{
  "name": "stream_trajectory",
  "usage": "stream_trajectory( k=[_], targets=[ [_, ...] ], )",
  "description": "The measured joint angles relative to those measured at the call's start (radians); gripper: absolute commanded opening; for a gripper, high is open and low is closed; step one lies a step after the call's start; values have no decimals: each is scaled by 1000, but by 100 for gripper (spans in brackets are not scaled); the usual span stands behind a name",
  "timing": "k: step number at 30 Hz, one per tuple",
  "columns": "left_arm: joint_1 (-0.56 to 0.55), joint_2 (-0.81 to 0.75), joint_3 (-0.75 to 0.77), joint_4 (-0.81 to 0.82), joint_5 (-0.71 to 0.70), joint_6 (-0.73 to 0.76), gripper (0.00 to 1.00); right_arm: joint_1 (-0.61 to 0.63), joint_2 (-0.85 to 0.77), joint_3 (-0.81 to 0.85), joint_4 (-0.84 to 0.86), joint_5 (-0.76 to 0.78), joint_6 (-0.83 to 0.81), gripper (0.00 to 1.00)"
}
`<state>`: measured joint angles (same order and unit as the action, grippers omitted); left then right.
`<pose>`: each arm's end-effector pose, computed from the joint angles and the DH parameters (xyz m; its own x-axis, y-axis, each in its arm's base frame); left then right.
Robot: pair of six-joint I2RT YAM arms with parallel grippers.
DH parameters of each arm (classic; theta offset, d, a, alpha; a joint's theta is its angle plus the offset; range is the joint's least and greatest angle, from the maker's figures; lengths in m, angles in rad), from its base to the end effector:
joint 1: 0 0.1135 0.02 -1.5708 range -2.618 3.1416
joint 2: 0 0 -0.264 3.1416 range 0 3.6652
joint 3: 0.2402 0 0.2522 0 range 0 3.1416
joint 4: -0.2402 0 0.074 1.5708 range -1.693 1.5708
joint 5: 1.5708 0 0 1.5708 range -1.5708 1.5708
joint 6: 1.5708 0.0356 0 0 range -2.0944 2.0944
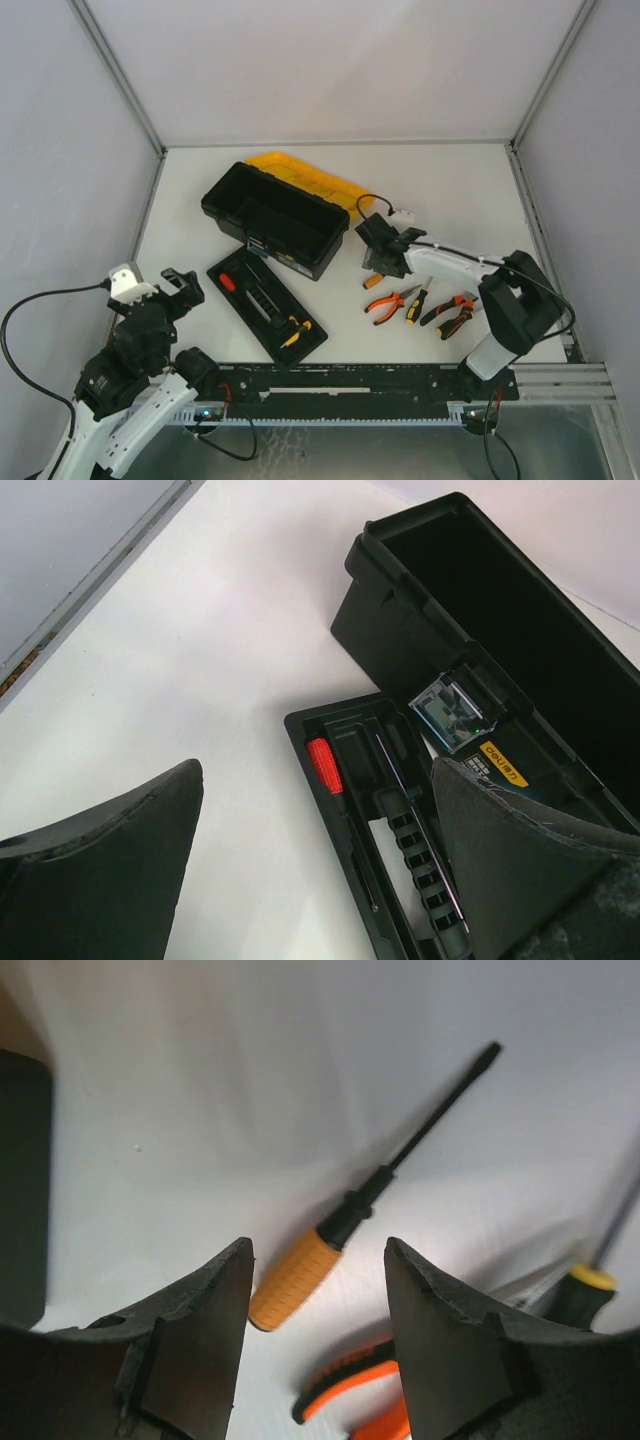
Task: Pack the tool kit
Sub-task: Pick up the screwdriver from the center of the board.
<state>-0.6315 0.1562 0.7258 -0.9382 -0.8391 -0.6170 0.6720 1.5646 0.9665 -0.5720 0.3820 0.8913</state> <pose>0.0353 0.0070 0.3020 -0.1413 -0.3756 -0.9160 -0.3035 0.8971 -0.3211 0.2402 0.1741 0.1906 -0.8137 0.2751 -0.5121 0.2690 0.9591 0.0877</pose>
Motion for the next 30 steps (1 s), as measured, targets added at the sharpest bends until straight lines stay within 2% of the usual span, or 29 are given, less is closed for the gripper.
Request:
stream_trajectory(
  k=[3, 13, 17, 23, 30],
  targets=[
    [0, 0, 0, 2, 3, 0, 100, 26, 72, 47, -9, 31, 50, 54],
    [8, 0, 0, 13, 5, 8, 100, 60, 157, 88, -103, 111, 211, 52],
    [20, 0, 0, 17, 7, 10, 100, 85, 190, 92, -95, 102, 250, 43],
    [27, 0, -6, 26, 14, 19, 100, 81, 215, 105, -86, 95, 261, 2],
    [32, 0, -6, 37, 25, 26, 100, 102, 201, 108, -99, 123, 245, 0]
  ],
)
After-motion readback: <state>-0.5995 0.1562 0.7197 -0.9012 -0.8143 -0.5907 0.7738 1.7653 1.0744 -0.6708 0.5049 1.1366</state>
